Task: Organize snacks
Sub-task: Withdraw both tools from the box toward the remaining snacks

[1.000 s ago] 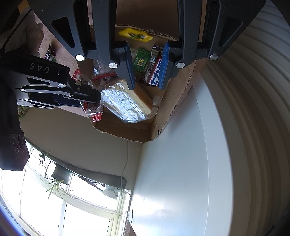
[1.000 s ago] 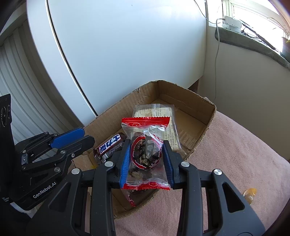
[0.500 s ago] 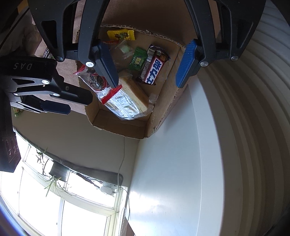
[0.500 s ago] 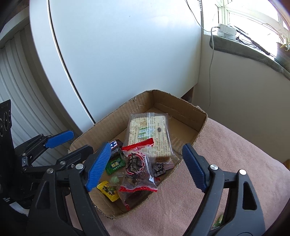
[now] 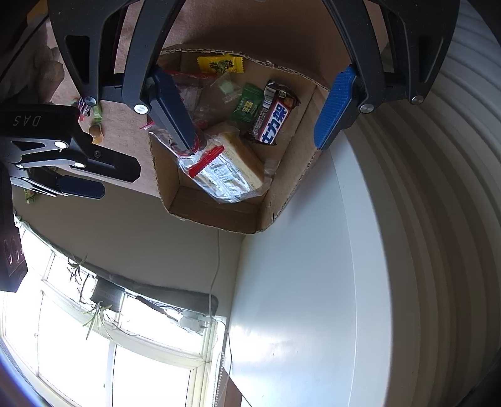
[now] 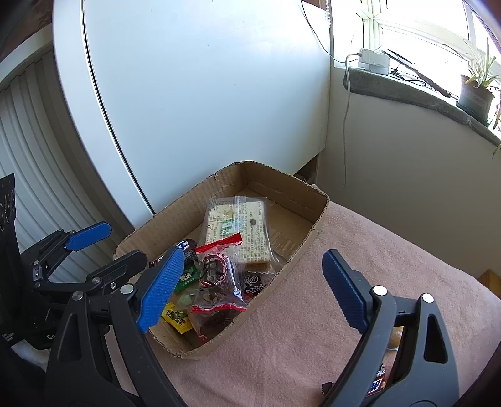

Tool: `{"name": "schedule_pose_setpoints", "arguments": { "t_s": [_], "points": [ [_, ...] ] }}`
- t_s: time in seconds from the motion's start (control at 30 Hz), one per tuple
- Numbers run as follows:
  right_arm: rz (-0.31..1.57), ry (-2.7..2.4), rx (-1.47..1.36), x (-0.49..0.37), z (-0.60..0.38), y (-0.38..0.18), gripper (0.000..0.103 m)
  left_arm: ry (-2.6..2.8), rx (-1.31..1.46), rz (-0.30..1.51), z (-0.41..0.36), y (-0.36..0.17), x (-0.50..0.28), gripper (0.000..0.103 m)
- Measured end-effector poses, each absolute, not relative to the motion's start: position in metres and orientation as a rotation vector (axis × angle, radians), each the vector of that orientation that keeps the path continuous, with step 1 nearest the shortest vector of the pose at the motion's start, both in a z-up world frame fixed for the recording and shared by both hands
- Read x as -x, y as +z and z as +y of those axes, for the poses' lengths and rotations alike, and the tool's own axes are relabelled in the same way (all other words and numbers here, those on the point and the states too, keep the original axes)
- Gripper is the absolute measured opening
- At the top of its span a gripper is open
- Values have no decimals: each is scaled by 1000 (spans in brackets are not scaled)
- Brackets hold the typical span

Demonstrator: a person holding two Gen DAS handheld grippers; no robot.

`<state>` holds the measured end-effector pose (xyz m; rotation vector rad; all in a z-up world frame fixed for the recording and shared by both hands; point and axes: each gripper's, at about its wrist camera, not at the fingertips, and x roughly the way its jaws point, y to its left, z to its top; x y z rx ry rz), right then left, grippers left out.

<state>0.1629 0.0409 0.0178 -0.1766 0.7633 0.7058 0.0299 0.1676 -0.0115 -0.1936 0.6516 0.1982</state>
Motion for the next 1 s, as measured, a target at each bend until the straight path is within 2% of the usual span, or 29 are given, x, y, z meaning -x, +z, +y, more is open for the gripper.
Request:
{"name": "schedule_pose_setpoints", "arguments": {
  "t_s": [0.57, 1.0],
  "points": [
    [744, 626, 146, -148, -24, 24, 92, 138, 152, 621, 128, 2, -18, 79],
    [773, 482, 89, -148, -118, 20, 92, 12, 133, 631, 81, -2, -23, 79]
  ]
}}
